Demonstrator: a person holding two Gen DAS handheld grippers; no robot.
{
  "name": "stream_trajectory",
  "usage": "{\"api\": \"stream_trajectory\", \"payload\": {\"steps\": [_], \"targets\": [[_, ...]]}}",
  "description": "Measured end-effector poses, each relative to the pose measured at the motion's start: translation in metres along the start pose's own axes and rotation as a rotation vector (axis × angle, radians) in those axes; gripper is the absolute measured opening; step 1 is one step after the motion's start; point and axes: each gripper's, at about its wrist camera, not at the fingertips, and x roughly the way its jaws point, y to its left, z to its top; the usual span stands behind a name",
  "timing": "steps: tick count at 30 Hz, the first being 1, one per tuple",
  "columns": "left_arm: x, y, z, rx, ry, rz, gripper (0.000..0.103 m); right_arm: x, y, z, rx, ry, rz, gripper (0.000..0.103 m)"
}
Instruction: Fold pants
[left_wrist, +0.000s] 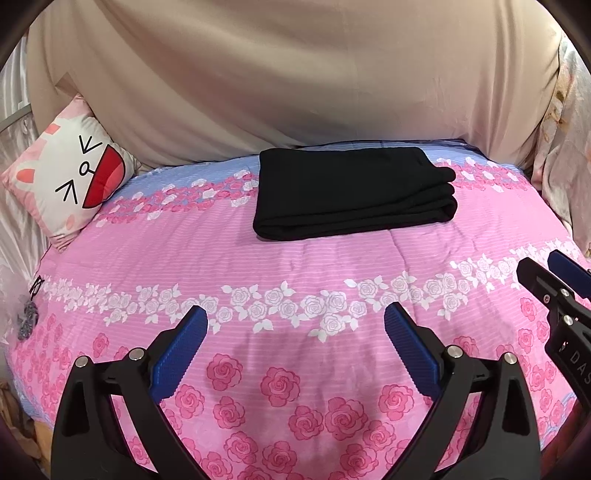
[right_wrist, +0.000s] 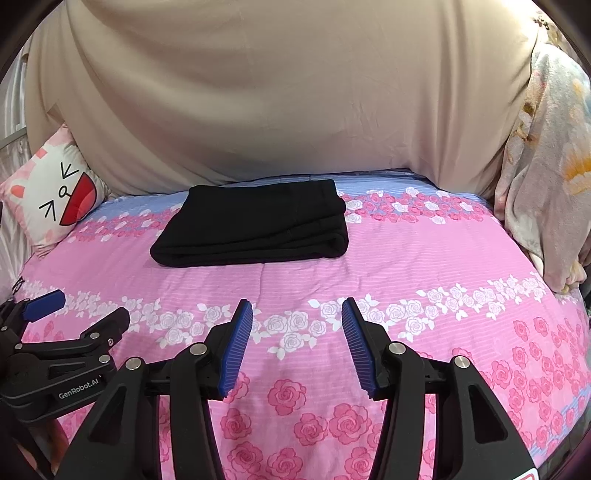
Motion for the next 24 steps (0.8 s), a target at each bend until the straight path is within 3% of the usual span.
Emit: {"api": "stream_trajectory", "payload": {"steps": [5, 24], "targets": [[-0.0030, -0.0003, -0.0009, 0.004, -0.007, -0.003, 0.095, -0.0010, 0.0016, -0.0020, 0.000, -0.001, -0.007, 0.057], [-0.0058, 0.0005, 0.0004, -0.006, -0.002, 0.005, 0.095, -0.0002, 0.0066, -0.0039, -0.008, 0.004, -0.002, 0.057]]}}
